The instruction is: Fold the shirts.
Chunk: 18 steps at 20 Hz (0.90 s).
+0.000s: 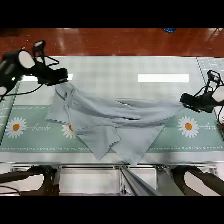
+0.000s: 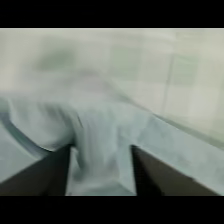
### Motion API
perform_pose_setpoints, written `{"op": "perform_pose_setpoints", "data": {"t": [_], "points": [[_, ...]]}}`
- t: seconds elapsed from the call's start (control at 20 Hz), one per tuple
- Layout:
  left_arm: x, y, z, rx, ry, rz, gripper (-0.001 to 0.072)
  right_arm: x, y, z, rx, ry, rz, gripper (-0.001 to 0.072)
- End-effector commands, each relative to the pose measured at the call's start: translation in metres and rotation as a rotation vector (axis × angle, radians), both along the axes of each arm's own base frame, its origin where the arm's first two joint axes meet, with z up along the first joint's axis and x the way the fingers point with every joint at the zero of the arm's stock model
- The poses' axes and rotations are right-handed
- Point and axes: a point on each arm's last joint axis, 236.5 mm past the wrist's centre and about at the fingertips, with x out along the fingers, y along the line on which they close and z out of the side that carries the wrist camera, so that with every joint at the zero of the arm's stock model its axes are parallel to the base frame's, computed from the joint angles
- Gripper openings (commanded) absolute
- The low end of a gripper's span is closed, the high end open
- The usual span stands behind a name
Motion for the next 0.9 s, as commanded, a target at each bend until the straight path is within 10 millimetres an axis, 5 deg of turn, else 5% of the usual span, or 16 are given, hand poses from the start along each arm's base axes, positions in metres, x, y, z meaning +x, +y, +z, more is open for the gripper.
{"op": "perform_pose_setpoints", "data": {"t": [0.0,0.2,0.35,0.5,0.6,0.85], "points": [[0.003,-0.01,-0.011,-0.046,0.093,-0.074,0.0506,0.012,-0.001,-0.016,0.113,0.003,0.012,0.0408],[-0.009,0.043,0.029,-0.022,0.063,-0.065,0.0506,-0.013,-0.044,0.017,0.053,0.03,0.004,0.0408],[-0.057,0.069,0.017,-0.036,0.087,-0.056,0.0507,-0.053,-0.07,0.006,0.131,0.054,-0.168,0.0407],[-0.115,0.032,-0.02,-0.42,0.169,0.185,0.0506,-0.067,-0.035,-0.024,0.365,0.009,-0.236,0.0406],[-0.139,0.005,-0.024,-0.691,0.186,0.231,0.0507,-0.067,-0.006,-0.031,0.467,-0.017,-0.18,0.0406],[-0.202,-0.006,-0.077,-0.677,0.36,0.218,0.0507,-0.073,0.015,-0.028,0.519,-0.012,-0.072,0.0406]]}}
